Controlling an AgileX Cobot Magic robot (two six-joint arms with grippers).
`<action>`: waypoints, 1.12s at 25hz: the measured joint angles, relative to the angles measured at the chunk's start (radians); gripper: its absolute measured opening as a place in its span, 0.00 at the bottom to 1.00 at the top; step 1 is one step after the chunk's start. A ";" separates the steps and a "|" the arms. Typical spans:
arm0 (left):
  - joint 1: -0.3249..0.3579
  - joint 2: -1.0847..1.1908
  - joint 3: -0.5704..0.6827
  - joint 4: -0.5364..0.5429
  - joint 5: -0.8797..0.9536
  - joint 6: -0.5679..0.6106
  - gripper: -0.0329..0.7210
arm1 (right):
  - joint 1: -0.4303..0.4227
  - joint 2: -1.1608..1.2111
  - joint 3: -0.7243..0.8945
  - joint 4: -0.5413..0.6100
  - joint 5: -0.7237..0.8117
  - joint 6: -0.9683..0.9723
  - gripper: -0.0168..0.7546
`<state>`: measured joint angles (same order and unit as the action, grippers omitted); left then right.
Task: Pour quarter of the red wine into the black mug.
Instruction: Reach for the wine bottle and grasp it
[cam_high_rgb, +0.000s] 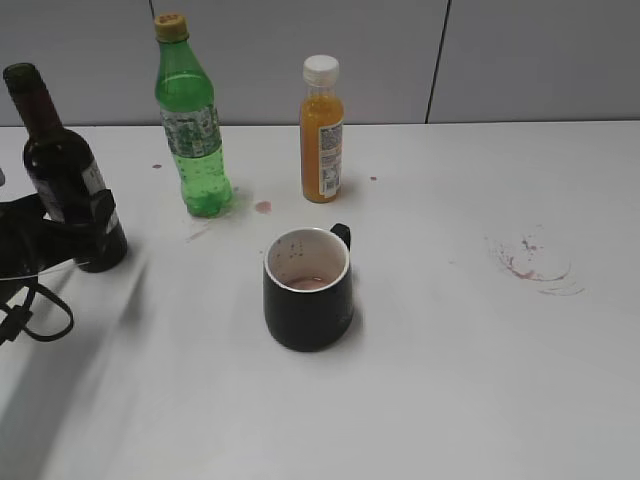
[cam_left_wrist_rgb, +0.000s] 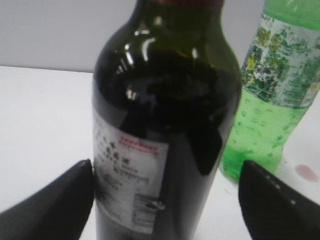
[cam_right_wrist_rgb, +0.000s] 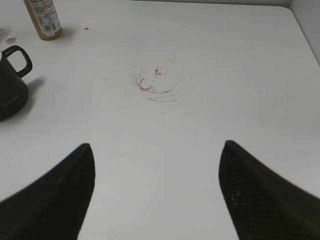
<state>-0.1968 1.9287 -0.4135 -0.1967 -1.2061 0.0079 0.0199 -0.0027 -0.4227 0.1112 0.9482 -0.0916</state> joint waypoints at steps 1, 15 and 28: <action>0.000 0.009 -0.014 -0.002 0.000 0.000 0.96 | 0.000 0.000 0.000 0.000 0.000 0.000 0.78; 0.000 0.114 -0.154 -0.003 -0.003 -0.003 0.96 | 0.000 0.000 0.000 0.000 0.000 0.000 0.78; 0.020 0.186 -0.214 0.046 -0.004 -0.008 0.96 | 0.000 0.000 0.000 0.000 0.000 0.000 0.78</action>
<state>-0.1771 2.1150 -0.6277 -0.1502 -1.2098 0.0000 0.0199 -0.0027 -0.4227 0.1112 0.9482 -0.0916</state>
